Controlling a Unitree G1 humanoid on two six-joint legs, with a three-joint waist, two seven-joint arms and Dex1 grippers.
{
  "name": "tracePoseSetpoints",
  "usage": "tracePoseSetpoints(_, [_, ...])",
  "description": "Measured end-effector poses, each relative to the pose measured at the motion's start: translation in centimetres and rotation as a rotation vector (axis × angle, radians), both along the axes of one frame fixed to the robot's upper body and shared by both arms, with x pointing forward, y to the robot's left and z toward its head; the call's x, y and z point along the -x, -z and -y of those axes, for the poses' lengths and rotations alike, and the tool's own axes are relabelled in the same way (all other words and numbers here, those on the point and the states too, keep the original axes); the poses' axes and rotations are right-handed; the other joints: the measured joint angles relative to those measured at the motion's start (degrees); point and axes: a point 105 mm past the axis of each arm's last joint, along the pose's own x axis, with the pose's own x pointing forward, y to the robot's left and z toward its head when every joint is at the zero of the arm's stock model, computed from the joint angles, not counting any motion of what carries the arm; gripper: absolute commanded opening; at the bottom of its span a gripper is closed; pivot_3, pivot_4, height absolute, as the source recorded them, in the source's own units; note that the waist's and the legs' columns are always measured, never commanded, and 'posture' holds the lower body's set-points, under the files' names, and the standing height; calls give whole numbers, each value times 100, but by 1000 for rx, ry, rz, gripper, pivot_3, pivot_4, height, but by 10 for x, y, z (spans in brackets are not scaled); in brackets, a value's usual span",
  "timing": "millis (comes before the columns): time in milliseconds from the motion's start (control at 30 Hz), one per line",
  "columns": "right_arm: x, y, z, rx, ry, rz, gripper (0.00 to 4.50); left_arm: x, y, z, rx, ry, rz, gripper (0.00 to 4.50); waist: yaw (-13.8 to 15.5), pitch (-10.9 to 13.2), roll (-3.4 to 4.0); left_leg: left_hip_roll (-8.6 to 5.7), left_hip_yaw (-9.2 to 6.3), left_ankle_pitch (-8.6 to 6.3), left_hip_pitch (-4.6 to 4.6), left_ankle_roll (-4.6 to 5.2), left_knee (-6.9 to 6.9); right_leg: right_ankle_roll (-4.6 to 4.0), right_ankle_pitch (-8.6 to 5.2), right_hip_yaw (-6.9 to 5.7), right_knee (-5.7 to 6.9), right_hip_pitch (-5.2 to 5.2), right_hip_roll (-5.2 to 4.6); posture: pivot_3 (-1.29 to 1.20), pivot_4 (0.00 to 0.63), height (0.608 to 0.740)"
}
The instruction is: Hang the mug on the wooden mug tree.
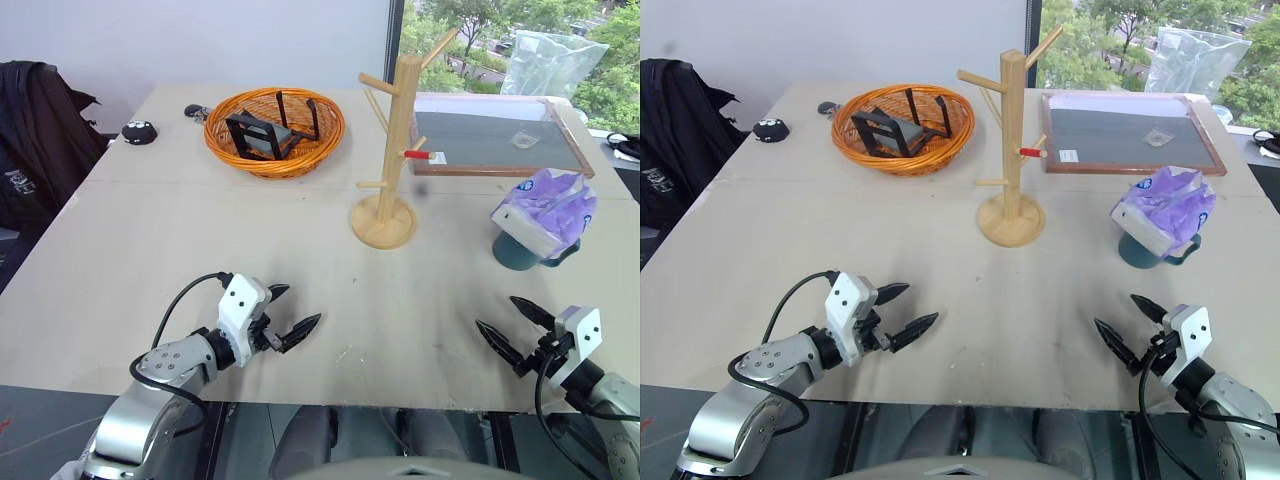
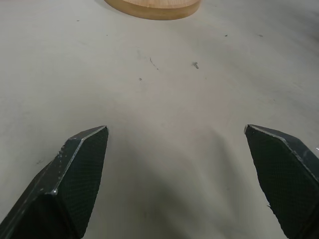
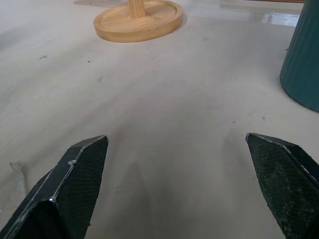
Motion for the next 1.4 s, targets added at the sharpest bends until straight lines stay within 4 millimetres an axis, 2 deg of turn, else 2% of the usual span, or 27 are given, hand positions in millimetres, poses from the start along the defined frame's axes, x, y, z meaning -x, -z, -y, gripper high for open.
tracePoseSetpoints(300, [-8, 0, 4, 9, 8, 25, 4468, -3, 1, 4, 13, 1, 14, 4500, 1, 1, 0, -1, -1, 0, 0, 0, -6, 0, 0, -2, -1, -1, 0, 0, 150, 737])
tracePoseSetpoints(833, [-2, 0, 13, 42, 54, 46, 4468, -8, -4, 7, 18, 37, 26, 4500, 4, 5, 5, 0, 0, 0, 0, 0, -12, 0, 0, -1, -4, -3, 0, 0, 150, 737])
tracePoseSetpoints(933, [-4, -15, 19, 99, 70, 122, 4468, -8, -8, 10, 32, 72, 31, 4500, 0, 6, 7, -1, 1, 0, 0, 0, -13, 0, 0, -1, -4, -3, 0, 0, 150, 737])
tracePoseSetpoints(1033, [-6, -44, 22, 228, 81, 270, 4468, -10, -20, 18, 84, 141, 38, 4500, 1, 10, 14, -2, 1, 0, 0, -1, -13, 1, 0, -1, -3, -4, 1, 0, 150, 737])
tracePoseSetpoints(1100, [-4, -69, 17, 347, 58, 387, 4468, -12, -36, 25, 107, 210, 67, 4500, 18, 12, 14, -3, -5, 1, -3, -2, -13, 2, 0, -8, -3, -5, 3, 0, 150, 737])
tracePoseSetpoints(1133, [-8, -87, 11, 406, 44, 466, 4468, -13, -53, 35, 120, 282, 110, 4500, 8, 13, 9, -5, -6, 2, -4, -3, -13, 3, 1, -10, -3, -5, 3, 0, 150, 737])
tracePoseSetpoints(1200, [-10, -98, 8, 429, 47, 510, 4468, -12, -64, 42, 132, 331, 145, 4500, 1, 11, 7, -6, -3, 3, -2, -4, -13, 3, 1, -7, -4, -3, 2, 0, 150, 737])
tracePoseSetpoints(1333, [-34, -116, 11, 516, 87, 583, 4468, -6, -89, 64, 170, 489, 175, 4500, -18, 16, 6, -19, 0, 3, -3, -4, -13, 3, 2, -4, -4, -5, 3, 0, 150, 737])
tracePoseSetpoints(1400, [-41, -118, 10, 541, 76, 596, 4468, -2, -101, 71, 171, 538, 206, 4500, -14, 16, 5, -19, -6, 3, -3, -4, -17, 1, 1, -9, -4, -5, 5, 0, 150, 737])
